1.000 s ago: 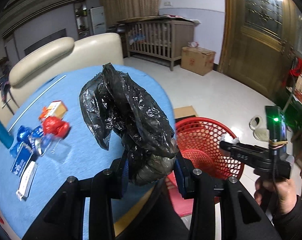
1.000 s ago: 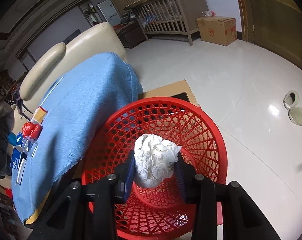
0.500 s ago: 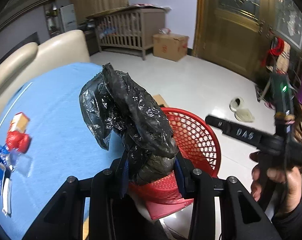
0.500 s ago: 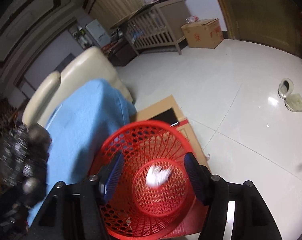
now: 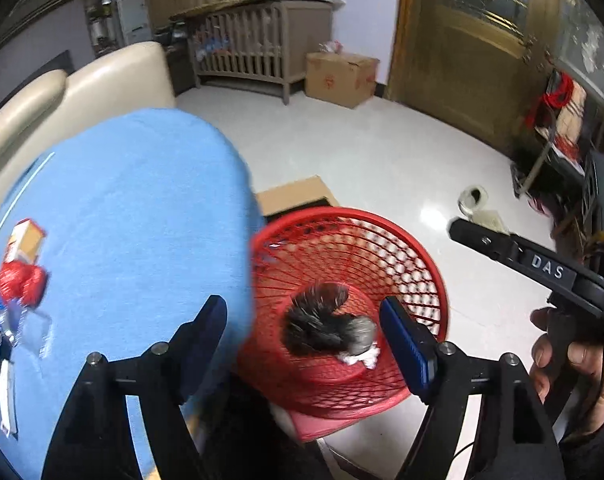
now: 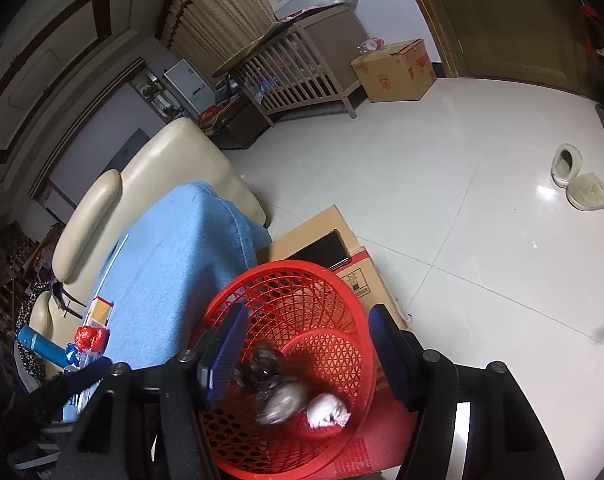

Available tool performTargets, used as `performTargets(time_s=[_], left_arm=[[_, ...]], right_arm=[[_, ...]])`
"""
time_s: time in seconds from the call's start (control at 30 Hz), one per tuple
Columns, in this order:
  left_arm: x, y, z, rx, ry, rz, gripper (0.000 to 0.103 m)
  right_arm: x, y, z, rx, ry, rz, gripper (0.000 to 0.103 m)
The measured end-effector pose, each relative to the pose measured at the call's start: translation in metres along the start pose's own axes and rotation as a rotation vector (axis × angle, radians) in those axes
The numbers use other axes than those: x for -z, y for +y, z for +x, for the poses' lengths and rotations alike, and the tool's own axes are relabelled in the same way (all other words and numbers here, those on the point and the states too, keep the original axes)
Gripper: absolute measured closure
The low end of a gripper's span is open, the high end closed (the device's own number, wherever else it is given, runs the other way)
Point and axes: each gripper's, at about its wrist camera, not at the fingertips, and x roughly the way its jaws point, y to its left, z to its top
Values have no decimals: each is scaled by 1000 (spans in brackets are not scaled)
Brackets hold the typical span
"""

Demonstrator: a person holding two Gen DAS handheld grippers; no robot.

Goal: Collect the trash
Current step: 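Lower the black bag into the red basket and open the left gripper, then bring both grippers back over the table, then grasp the white medicine box with the left gripper while the right gripper grasps the clear plastic tray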

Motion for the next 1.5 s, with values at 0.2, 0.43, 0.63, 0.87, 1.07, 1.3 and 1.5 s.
performTargets(time_s=[0.2,0.43,0.63,0.87,1.07,1.3,1.5], left_arm=[[28,69,-29,-82,-47,-120,24],[77,154,-56,-174,-65,-297,24],[128,232,-79,-282,-68,-420,24],[164,310,-78,-294,-13,-484,23],[172,334,-62,-270,6,-477,23],[162,346,-50,-251,-4,-454,19],[169,363,-63,-251,-43,-479,19]], right_arm=[[5,30,5,-31,17,-62,36],[29,93,24,-82,88,-195,37],[56,150,31,-126,144,-333,37],[82,205,44,-162,213,-465,37],[103,254,58,-191,272,-593,37],[117,304,77,-209,311,-676,37],[126,343,97,-226,335,-752,37]])
